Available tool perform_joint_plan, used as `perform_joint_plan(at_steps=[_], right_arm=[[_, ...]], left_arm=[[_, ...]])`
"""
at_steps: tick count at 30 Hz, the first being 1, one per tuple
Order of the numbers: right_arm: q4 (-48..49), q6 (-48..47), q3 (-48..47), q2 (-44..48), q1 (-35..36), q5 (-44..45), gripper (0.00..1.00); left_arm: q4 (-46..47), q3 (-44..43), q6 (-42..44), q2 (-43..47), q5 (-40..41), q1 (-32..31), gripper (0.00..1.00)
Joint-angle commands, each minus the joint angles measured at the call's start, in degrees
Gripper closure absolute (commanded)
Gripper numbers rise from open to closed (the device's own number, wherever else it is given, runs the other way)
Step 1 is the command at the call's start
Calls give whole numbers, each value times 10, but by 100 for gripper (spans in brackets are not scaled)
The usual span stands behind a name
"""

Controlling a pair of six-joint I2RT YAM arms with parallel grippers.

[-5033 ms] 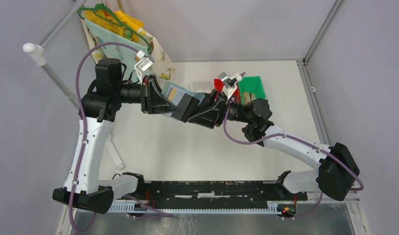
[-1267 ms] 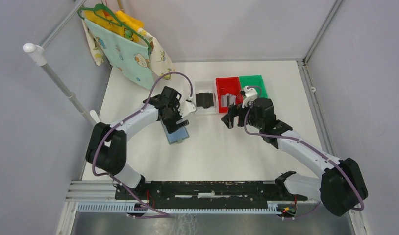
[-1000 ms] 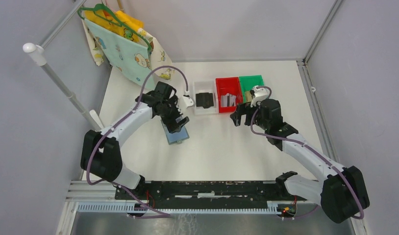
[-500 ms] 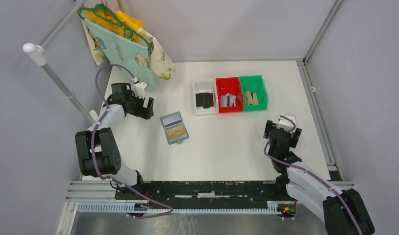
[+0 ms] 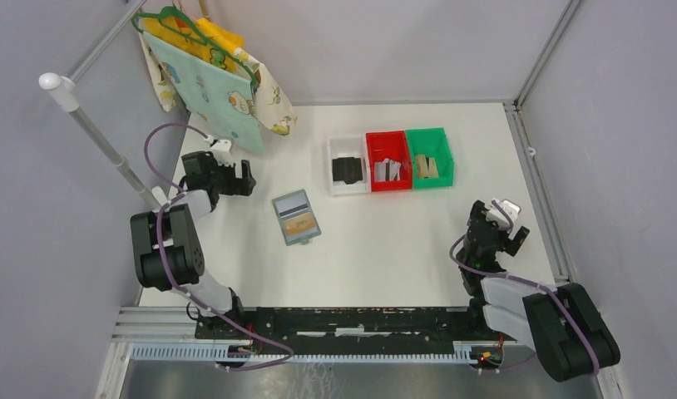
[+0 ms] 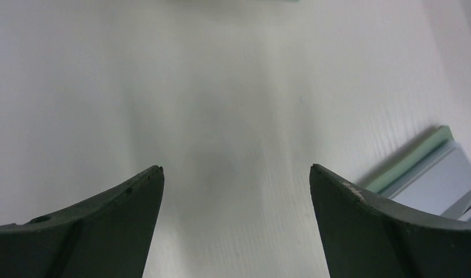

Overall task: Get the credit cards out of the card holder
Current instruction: Reset both arms

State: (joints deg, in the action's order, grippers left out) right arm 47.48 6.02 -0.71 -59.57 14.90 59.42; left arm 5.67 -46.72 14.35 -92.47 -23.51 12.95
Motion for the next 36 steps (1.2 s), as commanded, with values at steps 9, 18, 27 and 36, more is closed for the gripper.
perform_joint_plan(at_steps=[9,18,27,36], right_arm=[[227,-99,45,-106,-8,-26,2],[341,-111,88,-127,-9,-64,2],[357,-188,77,-158,-15,-245,2],[474,-158,130,-190,-71,-338,2]], left_arm=[[305,129,-182,29,-41,16,0],[563,301,-192,64,70,-18,0],[653,342,-115,35,282,-149,0],[606,319,-142,37,329,-141,0]])
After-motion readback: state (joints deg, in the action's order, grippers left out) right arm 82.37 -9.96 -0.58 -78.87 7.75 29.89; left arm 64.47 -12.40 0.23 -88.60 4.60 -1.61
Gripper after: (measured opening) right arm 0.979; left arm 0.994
